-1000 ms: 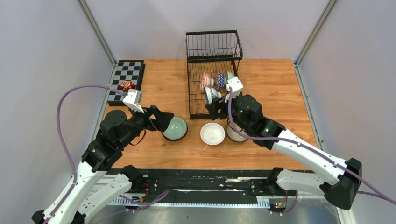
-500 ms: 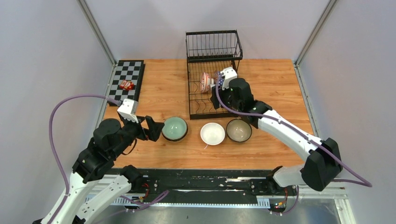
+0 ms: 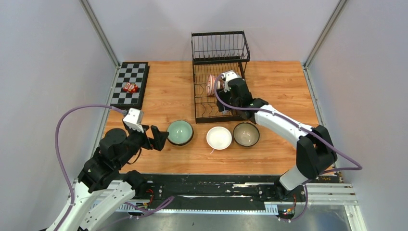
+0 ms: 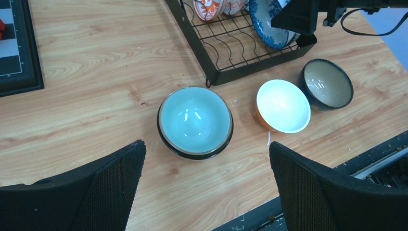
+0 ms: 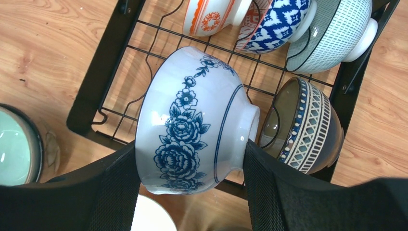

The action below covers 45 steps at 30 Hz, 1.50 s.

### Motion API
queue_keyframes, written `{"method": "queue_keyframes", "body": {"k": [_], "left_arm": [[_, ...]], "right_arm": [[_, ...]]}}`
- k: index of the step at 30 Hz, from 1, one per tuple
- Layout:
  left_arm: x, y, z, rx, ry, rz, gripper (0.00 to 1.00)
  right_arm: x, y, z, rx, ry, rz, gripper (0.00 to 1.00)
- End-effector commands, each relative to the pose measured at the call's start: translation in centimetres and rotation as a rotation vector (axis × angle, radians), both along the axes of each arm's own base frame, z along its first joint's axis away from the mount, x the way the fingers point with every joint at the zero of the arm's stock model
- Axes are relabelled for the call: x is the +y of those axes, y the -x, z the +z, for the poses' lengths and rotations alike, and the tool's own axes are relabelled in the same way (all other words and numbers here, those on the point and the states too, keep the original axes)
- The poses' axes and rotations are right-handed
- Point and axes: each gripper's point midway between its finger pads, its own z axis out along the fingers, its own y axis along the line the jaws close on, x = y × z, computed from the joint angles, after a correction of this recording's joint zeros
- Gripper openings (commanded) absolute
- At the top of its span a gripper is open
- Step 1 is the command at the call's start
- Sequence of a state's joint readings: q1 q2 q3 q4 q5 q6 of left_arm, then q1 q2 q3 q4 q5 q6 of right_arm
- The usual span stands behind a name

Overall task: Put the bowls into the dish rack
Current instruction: Place the bowl in the dish rack.

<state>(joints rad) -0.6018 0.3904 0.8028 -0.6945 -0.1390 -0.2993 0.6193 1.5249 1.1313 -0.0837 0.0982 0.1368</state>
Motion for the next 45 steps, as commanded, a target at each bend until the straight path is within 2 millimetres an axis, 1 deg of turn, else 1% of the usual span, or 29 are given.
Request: {"method": "queue_keyframes", "body": {"k": [1,9,17,23,31,35,40,42,45], "left_arm": [[0.0,-0.3,-0.2,-0.02,0.0,0.005,1.0],[0.3,-0.4,-0.4,-0.025,-0.006,0.019,1.0],[0.4,-0.4,-0.3,-0.034,-0.008,0.023,1.0],[0.4,-0.5,-0.4,-0.036,-0.01,0.022,1.0],[0.4,-0.5,-0.4,-0.036,-0.011,0.022,1.0],[0.4,-0.5,-0.5,-0.034,-0.014,0.02,1.0],[0.4,-0.5,-0.5,-0.032,-0.016,0.019,1.0],[0.4,-0.5,-0.5,-0.034,-0.015,0.019,1.0],[0.3,-0.5,-0.5,-0.033,-0.015,0.021,1.0]], "right_arm": [[-0.5,-2.7,1.9,-0.061,-0.017,-0.053,0.03],[-1.3,-4.2,-0.4,-0.024,0.017,-0.082,0.03],[-1.3,-4.8,-2.6,0.017,0.036,-0.08,0.03],[-0.9,-4.5,-4.2,0.064,0.026,-0.062,0.03],[-1.0,-3.8,-6.0,0.132,-0.016,-0.082,0.03],[-0.9,-3.5,-6.6,0.155,-0.033,-0.092,0.07],[-1.0,-3.4,-6.9,0.166,-0.038,-0.104,0.18],[-1.1,-3.3,-7.0,0.169,-0.035,-0.108,0.2],[-1.2,-3.3,-7.1,0.174,-0.029,-0.113,0.27]]}}
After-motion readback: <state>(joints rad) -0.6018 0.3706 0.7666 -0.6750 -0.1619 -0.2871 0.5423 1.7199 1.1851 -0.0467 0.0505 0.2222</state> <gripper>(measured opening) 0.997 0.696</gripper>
